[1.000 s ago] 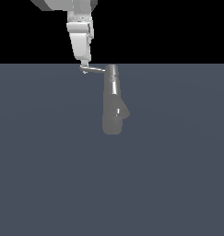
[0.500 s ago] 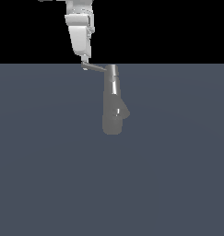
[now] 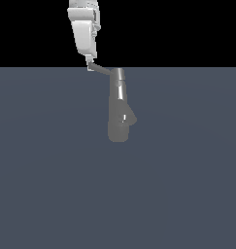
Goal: Turn on the faucet by rotating a designated handle.
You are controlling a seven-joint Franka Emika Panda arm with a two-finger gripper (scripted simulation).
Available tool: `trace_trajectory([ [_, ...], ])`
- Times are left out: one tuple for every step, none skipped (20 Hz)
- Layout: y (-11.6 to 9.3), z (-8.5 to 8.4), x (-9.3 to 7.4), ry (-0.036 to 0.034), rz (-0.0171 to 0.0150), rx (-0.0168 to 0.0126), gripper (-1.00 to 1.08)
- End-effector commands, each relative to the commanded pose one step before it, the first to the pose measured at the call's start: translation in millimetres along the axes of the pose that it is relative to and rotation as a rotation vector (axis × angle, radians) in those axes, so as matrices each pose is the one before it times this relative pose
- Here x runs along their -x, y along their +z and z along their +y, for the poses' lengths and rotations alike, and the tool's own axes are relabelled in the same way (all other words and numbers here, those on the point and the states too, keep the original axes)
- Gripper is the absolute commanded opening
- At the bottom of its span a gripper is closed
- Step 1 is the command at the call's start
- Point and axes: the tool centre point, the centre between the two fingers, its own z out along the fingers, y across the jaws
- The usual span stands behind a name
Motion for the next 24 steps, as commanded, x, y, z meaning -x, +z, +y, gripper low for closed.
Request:
trace_trajectory([
  [-1.20, 7.80, -8.95, 0.00396, 0.00156, 0.00621, -1.00],
  [-0.80, 2.65, -2.28, -0.00043, -0.00006, 0.00054, -1.00],
  [-1.15, 2.83, -2.54, 0.00000, 0.00000, 0.00000, -1.00],
  [-0.59, 2.58, -2.15, -0.00074, -0.00011, 0.00093, -1.00],
  [-1.16, 2.88, -2.59, 0.00000, 0.00000, 0.00000, -1.00],
  [-0.61, 2.63, -2.20, -0.00074, -0.00011, 0.00093, -1.00],
  [-0.86, 2.77, -2.40, -0.00043, -0.00006, 0.00054, -1.00],
  [-1.20, 2.96, -2.66, 0.00000, 0.00000, 0.00000, -1.00],
  [-0.65, 2.70, -2.27, -0.00074, -0.00011, 0.00093, -1.00],
  [-0.90, 2.85, -2.47, -0.00043, -0.00006, 0.00054, -1.00],
  [-1.23, 3.04, -2.73, 0.00000, 0.00000, 0.00000, -1.00],
  [-0.69, 2.77, -2.35, -0.00074, -0.00010, 0.00093, -1.00],
  [-0.94, 2.92, -2.54, -0.00043, -0.00006, 0.00054, -1.00],
  [-0.95, 2.94, -2.57, -0.00043, -0.00005, 0.00054, -1.00],
  [-0.96, 2.97, -2.59, -0.00043, -0.00005, 0.00054, -1.00],
  [-1.29, 3.17, -2.85, 0.00000, 0.00000, 0.00000, -1.00],
  [-0.77, 2.89, -2.48, -0.00075, -0.00008, 0.00093, -1.00],
  [-1.01, 3.04, -2.69, -0.00043, -0.00003, 0.00054, -1.00],
  [0.00, 0.00, 0.00, 0.00000, 0.00000, 0.00000, -1.00],
  [0.95, -4.02, 9.09, -0.00979, -0.00158, -0.00315, -1.00],
  [0.07, 0.46, -7.31, 0.00063, 0.00010, 0.00026, -1.00],
  [0.07, 0.46, -7.33, 0.00063, 0.00010, 0.00026, -1.00],
  [0.07, 0.46, -7.35, 0.00063, 0.00010, 0.00026, -1.00],
  [0.07, 0.45, -7.36, 0.00063, 0.00010, 0.00026, -1.00],
])
